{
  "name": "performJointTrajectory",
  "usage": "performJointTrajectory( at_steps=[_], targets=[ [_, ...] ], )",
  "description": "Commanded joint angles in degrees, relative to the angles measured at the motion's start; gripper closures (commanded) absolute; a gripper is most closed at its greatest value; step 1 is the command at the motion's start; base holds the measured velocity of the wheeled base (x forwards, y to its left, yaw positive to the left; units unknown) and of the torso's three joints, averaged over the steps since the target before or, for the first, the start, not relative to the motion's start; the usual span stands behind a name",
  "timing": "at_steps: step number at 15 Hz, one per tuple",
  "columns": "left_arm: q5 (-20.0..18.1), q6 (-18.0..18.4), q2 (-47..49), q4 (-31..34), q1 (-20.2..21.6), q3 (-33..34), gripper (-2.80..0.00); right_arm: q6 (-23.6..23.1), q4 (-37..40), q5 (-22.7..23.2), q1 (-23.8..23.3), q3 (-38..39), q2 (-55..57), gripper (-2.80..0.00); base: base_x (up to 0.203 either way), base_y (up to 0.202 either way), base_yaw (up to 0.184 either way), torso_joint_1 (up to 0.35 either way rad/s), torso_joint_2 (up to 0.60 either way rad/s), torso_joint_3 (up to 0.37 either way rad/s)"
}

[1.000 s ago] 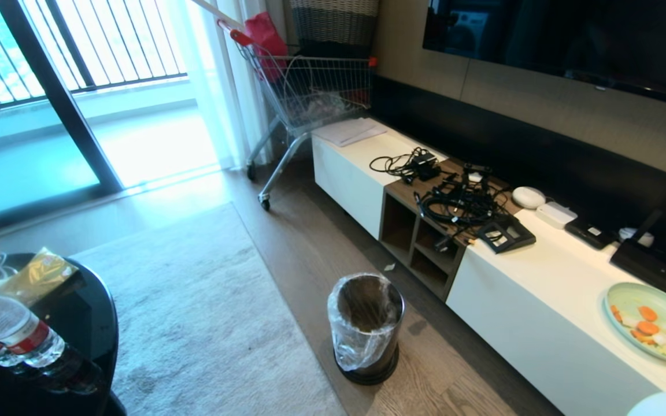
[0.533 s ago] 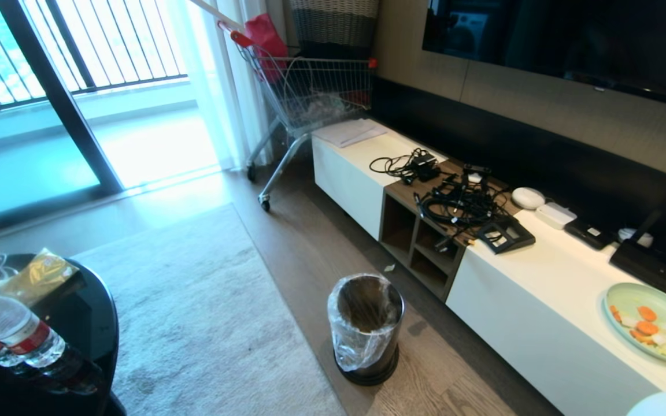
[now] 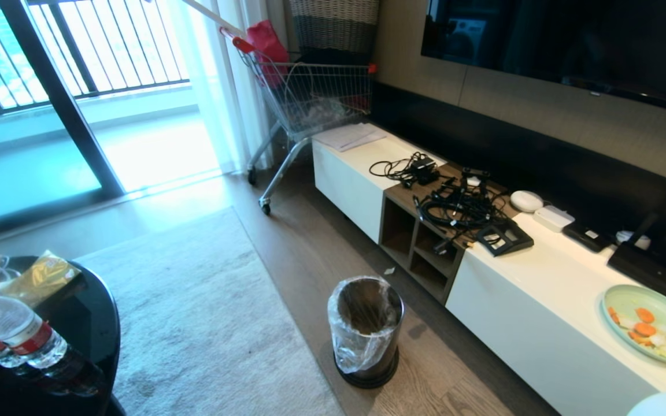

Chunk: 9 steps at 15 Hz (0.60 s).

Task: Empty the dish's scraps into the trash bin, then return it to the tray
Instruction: Pick up the plate with leftover food

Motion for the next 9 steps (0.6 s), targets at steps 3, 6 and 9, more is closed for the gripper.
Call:
performJointTrajectory(
  at_steps=[3,6,9],
  targets=[
    [0.02,-0.02,-0.02,0.02,0.00,0.00,0.00,0.05,0.02,0.02,0.01,0.00,0.07,0.00,0.000,0.000,0.000,0.000,0.00,0.000],
    [0.02,-0.02,-0.02,0.03,0.00,0.00,0.00,-0.04,0.02,0.02,-0.07,0.00,0.07,0.00,0.000,0.000,0.000,0.000,0.00,0.000],
    [0.02,-0.02,-0.02,0.03,0.00,0.00,0.00,-0.04,-0.07,0.02,0.01,0.00,0.07,0.00,-0.099,0.000,0.001,0.004,0.00,0.003]
  ],
)
